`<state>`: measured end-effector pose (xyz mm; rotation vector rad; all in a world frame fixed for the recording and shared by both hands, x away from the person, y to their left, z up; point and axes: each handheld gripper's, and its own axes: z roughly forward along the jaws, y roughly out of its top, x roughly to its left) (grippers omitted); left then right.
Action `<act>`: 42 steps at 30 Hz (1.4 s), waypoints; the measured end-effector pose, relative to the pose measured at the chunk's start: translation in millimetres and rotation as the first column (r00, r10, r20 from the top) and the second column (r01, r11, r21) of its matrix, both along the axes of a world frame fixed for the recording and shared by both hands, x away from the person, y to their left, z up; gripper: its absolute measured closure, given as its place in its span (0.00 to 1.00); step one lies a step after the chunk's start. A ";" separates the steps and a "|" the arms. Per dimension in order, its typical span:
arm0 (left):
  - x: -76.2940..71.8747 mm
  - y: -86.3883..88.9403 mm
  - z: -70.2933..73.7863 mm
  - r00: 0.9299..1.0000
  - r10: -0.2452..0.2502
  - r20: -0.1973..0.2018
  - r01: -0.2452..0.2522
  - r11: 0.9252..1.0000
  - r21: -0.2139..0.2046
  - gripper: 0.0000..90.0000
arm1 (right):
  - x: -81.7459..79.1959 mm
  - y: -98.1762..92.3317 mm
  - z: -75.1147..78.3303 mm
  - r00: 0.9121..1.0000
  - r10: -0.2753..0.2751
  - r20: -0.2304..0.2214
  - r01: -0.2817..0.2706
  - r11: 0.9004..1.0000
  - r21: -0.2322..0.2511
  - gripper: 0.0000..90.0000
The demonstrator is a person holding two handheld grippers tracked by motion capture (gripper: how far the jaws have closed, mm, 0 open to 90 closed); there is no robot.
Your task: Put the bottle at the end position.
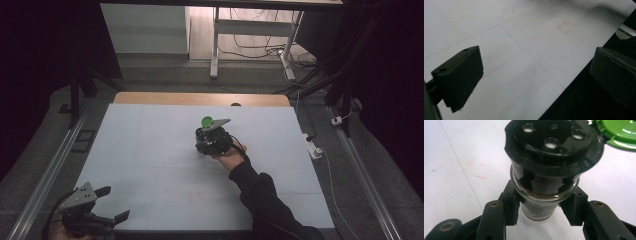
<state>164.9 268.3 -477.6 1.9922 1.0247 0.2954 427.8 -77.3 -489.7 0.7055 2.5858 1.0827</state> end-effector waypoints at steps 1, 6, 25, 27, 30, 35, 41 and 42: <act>0.0 -0.1 0.0 1.000 -0.001 0.000 0.001 1.000 0.000 0.00 | 0.4 0.3 -0.7 1.000 -0.001 0.000 0.001 1.000 -0.001 0.59; 0.1 -0.2 0.0 1.000 -0.001 -0.001 0.001 1.000 0.000 0.00 | 1.2 2.6 -3.9 1.000 0.002 -0.003 -0.002 1.000 0.006 0.59; 0.2 -0.2 -0.2 1.000 -0.004 -0.003 0.004 1.000 0.001 0.00 | 1.1 5.4 -18.6 1.000 0.015 0.010 -0.015 1.000 0.009 0.58; 0.3 0.0 -0.2 1.000 -0.004 -0.004 0.004 1.000 0.000 0.00 | 1.2 5.5 -18.3 1.000 0.014 0.009 -0.014 1.000 0.006 0.58; 0.3 0.0 -0.2 1.000 -0.004 -0.005 0.004 1.000 0.000 0.00 | 1.0 5.5 -18.0 1.000 0.013 0.008 -0.013 1.000 0.006 0.56; 0.3 0.0 -0.3 1.000 -0.004 -0.004 0.004 1.000 -0.001 0.00 | -0.5 5.3 -13.5 1.000 0.016 -0.005 -0.016 1.000 0.026 0.44; 0.4 -0.2 -0.2 1.000 -0.004 -0.005 0.004 1.000 0.001 0.00 | -3.8 1.6 -3.1 1.000 0.001 -0.003 0.000 0.998 0.056 0.34; 0.5 -0.2 -0.2 1.000 -0.003 -0.006 0.003 1.000 0.001 0.00 | -4.5 0.5 -1.2 1.000 0.002 -0.007 -0.001 0.998 0.062 0.33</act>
